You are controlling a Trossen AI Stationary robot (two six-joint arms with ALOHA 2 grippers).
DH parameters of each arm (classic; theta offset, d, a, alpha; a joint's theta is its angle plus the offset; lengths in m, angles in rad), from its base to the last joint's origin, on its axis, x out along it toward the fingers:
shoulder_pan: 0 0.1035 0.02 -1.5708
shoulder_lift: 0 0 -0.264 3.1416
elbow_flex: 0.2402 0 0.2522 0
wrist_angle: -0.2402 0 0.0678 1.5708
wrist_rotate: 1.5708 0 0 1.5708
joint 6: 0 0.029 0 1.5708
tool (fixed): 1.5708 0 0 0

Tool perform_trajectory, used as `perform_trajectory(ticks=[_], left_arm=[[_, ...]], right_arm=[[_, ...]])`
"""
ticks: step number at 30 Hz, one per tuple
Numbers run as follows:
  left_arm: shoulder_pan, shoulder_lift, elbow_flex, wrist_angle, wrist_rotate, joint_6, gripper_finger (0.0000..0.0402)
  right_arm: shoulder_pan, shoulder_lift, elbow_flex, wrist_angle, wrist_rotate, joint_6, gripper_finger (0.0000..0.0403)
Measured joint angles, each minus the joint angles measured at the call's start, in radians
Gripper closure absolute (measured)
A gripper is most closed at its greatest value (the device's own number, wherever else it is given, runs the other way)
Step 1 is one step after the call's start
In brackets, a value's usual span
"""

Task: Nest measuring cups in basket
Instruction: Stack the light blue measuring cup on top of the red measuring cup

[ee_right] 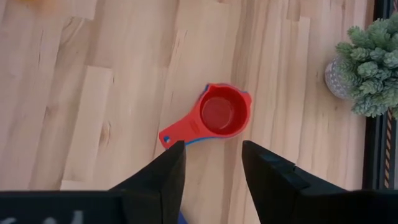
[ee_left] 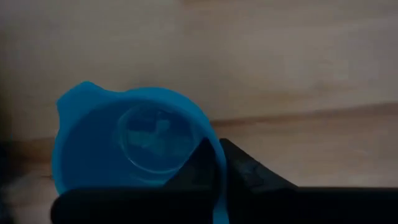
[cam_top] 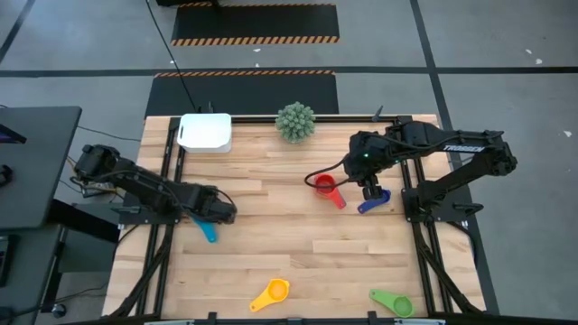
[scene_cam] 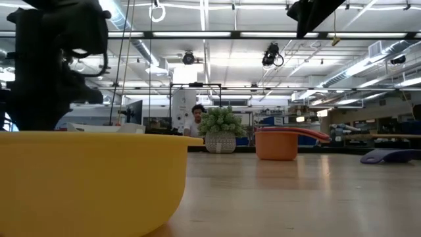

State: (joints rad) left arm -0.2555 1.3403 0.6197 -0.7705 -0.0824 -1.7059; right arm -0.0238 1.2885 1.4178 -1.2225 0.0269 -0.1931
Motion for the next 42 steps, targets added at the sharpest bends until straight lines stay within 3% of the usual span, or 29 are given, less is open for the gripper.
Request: perform_trajectory(ticks=[8,14,18,25,34,42], left_arm=[[0.057,0.002,0.143,0.003,0.02,0.021,0.0392],[0.1,0.002,0.289,0.004,-0.013,0.063,0.0392],[0.125,0.048,0.393,-0.026,-0.028,0.117,0.0392],[0.176,0.261,0.647,-0.044,-0.025,0.259,0.0392],[0.267,0.552,1.043,-0.061,0.016,0.314,0.0392],[0.307,0.804,1.421,-0.07,0.024,0.316,0.0392]], right_arm=[[0.0,-0.009,0.0,-0.014,-0.006,-0.08,0.0245],[0.0,-0.104,0.0,-0.014,-0.15,-0.116,0.0245],[0.0,-0.199,0.0,-0.012,-0.163,-0.098,0.0244],[0.0,-0.37,-0.009,0.001,-0.212,-0.03,0.0243],[0.001,-0.609,-0.221,0.089,-0.212,0.044,0.0243],[0.001,-0.728,-0.333,0.092,-0.205,0.039,0.0243]])
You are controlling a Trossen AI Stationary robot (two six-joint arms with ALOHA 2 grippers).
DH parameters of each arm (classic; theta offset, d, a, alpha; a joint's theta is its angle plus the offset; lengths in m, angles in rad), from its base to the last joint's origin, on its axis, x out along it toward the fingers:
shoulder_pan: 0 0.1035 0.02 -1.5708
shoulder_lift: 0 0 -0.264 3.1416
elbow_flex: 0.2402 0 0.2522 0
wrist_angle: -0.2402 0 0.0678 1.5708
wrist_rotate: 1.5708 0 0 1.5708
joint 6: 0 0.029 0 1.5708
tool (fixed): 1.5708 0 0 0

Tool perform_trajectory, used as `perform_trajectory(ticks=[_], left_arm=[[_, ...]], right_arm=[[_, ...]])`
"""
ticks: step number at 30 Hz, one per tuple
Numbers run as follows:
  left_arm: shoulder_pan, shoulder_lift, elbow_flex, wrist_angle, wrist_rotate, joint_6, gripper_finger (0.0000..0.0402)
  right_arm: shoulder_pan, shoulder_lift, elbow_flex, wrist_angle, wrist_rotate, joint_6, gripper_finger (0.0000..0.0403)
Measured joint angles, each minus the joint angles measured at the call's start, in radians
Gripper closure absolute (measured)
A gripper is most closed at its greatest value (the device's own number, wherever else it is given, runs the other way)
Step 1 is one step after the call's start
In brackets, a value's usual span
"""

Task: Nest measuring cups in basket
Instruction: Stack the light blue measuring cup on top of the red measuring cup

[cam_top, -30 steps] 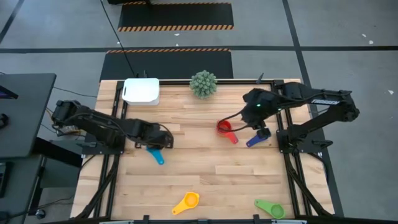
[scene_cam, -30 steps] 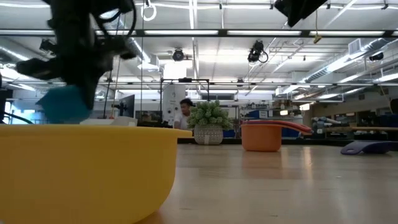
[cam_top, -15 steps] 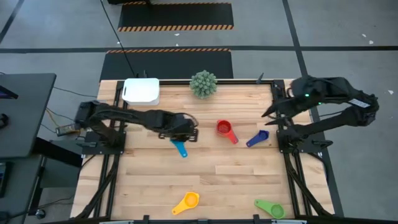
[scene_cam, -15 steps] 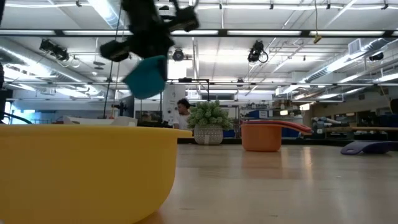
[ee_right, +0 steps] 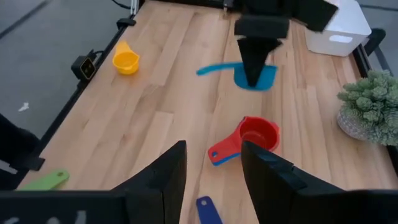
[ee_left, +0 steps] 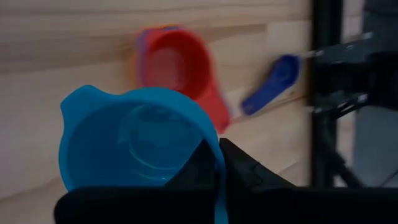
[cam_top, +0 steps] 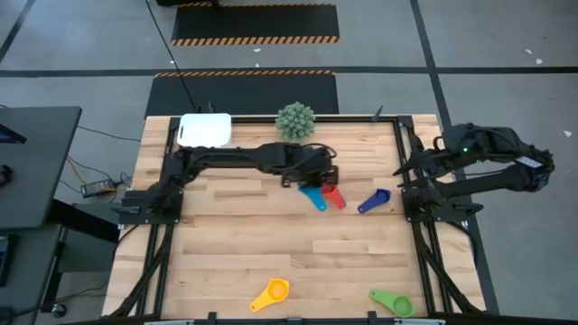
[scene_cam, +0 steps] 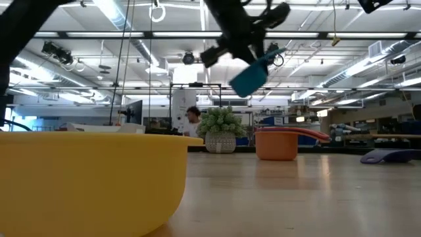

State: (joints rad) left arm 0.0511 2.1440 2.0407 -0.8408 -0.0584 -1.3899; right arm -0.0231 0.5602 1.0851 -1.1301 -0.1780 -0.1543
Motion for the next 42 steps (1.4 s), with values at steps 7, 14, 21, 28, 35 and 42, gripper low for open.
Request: perform_trajectory(ticks=[7,14,21,28,35,42], left_arm=[[0.034,0.195,0.206,-0.004,0.026,0.013,0.0392],[0.051,0.248,0.24,-0.027,0.033,0.008,0.0392],[0.06,0.249,0.224,-0.032,0.028,0.012,0.0378],[0.064,0.249,0.201,-0.019,0.03,0.014,0.0363],[0.064,0.248,0.201,0.029,0.037,0.014,0.036],[0.066,0.248,0.201,0.045,0.037,0.015,0.0359]], right_arm=[[0.0,-0.054,-0.041,0.012,0.001,-0.028,0.0243],[0.0,-0.083,-0.042,0.012,0.001,-0.04,0.0243],[0.0,-0.089,-0.042,0.011,0.001,-0.04,0.0243],[0.0,-0.089,-0.042,0.011,0.002,-0.04,0.0243],[0.0,-0.089,-0.042,0.012,0.027,-0.04,0.0243],[0.0,-0.088,-0.042,0.015,0.029,-0.031,0.0243]])
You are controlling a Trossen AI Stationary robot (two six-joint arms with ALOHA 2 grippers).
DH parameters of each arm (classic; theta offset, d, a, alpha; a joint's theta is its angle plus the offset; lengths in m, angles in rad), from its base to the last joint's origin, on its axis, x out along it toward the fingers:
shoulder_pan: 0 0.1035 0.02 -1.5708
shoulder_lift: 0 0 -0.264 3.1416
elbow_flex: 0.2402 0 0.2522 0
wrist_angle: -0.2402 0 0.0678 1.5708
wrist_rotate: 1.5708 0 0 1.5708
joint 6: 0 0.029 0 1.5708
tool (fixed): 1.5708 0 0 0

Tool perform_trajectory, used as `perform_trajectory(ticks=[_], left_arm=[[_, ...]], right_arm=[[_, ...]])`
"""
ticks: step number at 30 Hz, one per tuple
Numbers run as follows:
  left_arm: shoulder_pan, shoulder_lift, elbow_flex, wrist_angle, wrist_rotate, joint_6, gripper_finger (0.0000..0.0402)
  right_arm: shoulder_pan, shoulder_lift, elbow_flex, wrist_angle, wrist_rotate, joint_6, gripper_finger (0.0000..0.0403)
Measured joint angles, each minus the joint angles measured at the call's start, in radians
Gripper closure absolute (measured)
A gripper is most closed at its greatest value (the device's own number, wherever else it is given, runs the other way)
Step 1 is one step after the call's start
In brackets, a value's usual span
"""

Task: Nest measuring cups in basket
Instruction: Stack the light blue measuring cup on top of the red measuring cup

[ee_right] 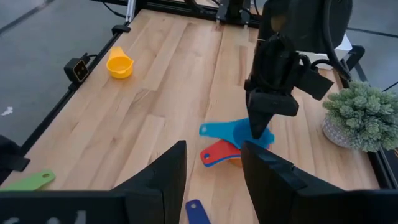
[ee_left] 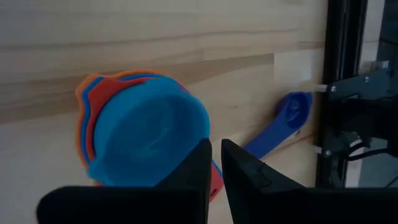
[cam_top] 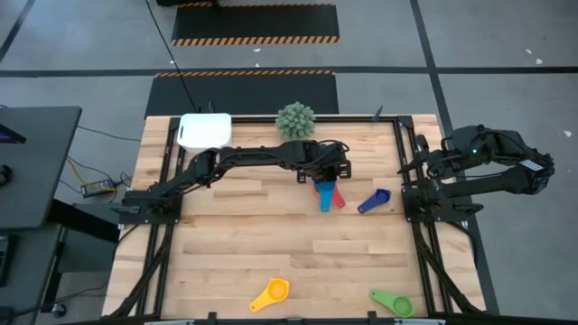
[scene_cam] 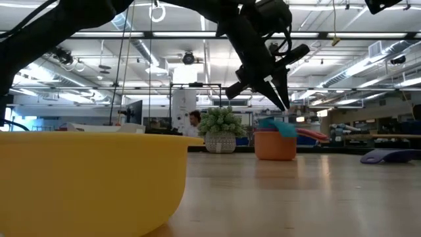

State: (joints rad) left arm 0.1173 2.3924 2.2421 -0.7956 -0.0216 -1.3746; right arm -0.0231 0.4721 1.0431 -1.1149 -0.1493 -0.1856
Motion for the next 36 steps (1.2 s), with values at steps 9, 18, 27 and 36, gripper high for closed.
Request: perform_trajectory(ticks=[9,18,27,36], left_arm=[[0.005,-0.006,0.0,0.062,0.167,0.116,0.0365],[-0.042,-0.034,0.002,-0.238,0.287,0.313,0.0397],[-0.13,-0.032,0.0,-0.477,0.156,0.473,0.04],[-0.15,0.0,0.0,-0.373,-0.03,0.534,0.04]], right_arm=[[0.0,0.0,0.0,0.0,0.0,0.033,0.0243],[0.0,0.002,-0.003,0.005,0.009,0.104,0.0243],[0.0,0.01,-0.187,0.138,0.178,0.266,0.0243],[-0.003,0.087,-0.411,0.428,0.21,0.385,0.0243]])
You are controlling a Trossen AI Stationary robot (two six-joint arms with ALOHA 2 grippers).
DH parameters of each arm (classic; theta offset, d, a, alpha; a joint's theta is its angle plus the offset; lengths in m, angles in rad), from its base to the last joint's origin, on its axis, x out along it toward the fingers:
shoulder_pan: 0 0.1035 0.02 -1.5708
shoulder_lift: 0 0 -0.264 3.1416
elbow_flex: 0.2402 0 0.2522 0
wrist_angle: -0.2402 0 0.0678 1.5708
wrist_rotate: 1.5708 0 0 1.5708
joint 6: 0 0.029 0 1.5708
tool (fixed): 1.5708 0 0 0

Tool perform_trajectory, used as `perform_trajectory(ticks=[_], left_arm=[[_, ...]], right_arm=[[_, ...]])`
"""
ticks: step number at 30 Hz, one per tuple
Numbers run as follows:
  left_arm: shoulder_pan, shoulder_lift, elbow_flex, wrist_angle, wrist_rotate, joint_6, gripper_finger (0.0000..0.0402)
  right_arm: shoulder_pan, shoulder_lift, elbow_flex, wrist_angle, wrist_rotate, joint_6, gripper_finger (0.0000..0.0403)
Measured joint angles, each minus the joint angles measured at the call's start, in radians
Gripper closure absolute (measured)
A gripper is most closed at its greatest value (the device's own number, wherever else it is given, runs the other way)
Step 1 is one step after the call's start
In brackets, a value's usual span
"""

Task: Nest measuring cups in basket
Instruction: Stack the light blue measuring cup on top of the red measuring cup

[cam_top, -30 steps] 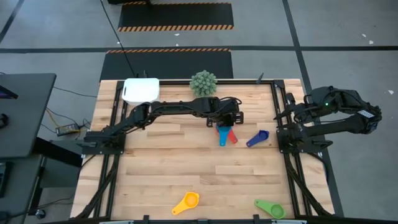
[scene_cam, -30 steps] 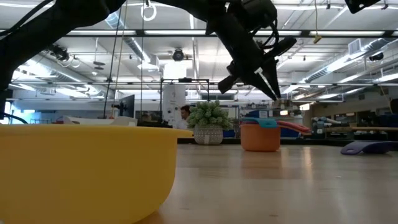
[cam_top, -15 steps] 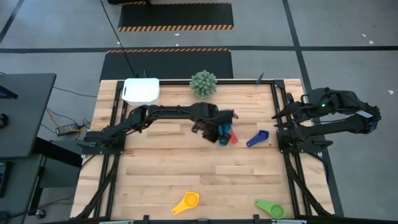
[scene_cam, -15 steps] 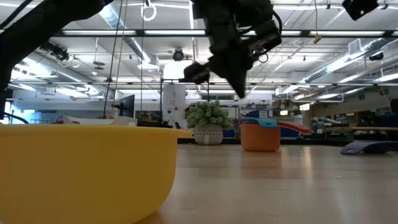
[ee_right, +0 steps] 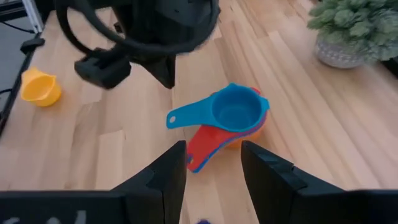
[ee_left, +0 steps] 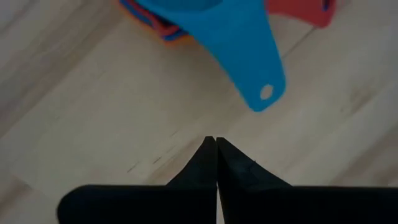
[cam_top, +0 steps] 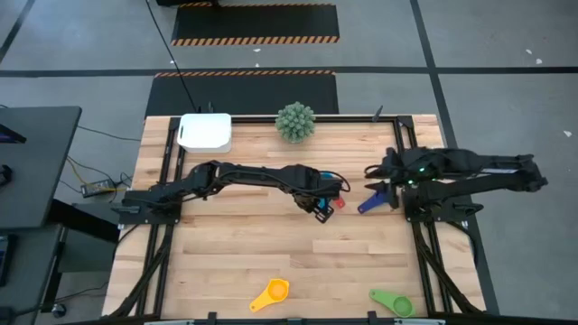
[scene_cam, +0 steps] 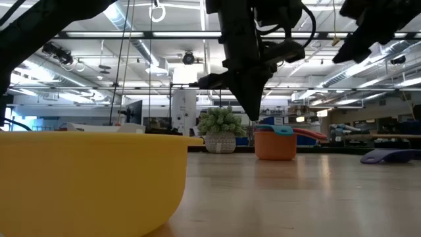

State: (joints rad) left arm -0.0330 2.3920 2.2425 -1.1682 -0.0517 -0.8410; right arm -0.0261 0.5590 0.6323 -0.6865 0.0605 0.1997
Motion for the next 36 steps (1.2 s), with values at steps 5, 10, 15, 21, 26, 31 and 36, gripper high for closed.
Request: perform_trajectory(ticks=[5,10,15,21,26,31,36], left_arm=[[0.0,0.036,0.0,0.024,-0.011,0.037,0.0401],[-0.004,0.068,0.0,0.086,-0.008,0.056,0.0401],[-0.003,0.075,0.0,0.165,-0.009,0.12,0.0401],[-0.002,0.078,0.0,0.213,-0.012,0.166,0.0401],[-0.002,0.078,0.0,0.286,-0.016,0.218,0.0402],[-0.002,0.078,0.0,0.355,-0.016,0.275,0.0401],[-0.001,0.078,0.0,0.369,-0.019,0.299,0.0401]], right_arm=[[-0.029,0.09,-0.07,0.118,0.01,0.011,0.0243],[-0.077,0.183,-0.082,0.131,0.077,0.021,0.0243],[-0.148,0.284,-0.083,0.123,0.037,0.041,0.0243],[-0.195,0.417,-0.083,0.167,-0.057,-0.002,0.0243],[-0.209,0.499,-0.083,0.225,-0.091,-0.038,0.0243],[-0.217,0.57,-0.083,0.28,-0.145,-0.06,0.0243],[-0.22,0.628,-0.083,0.311,-0.16,-0.08,0.0243]])
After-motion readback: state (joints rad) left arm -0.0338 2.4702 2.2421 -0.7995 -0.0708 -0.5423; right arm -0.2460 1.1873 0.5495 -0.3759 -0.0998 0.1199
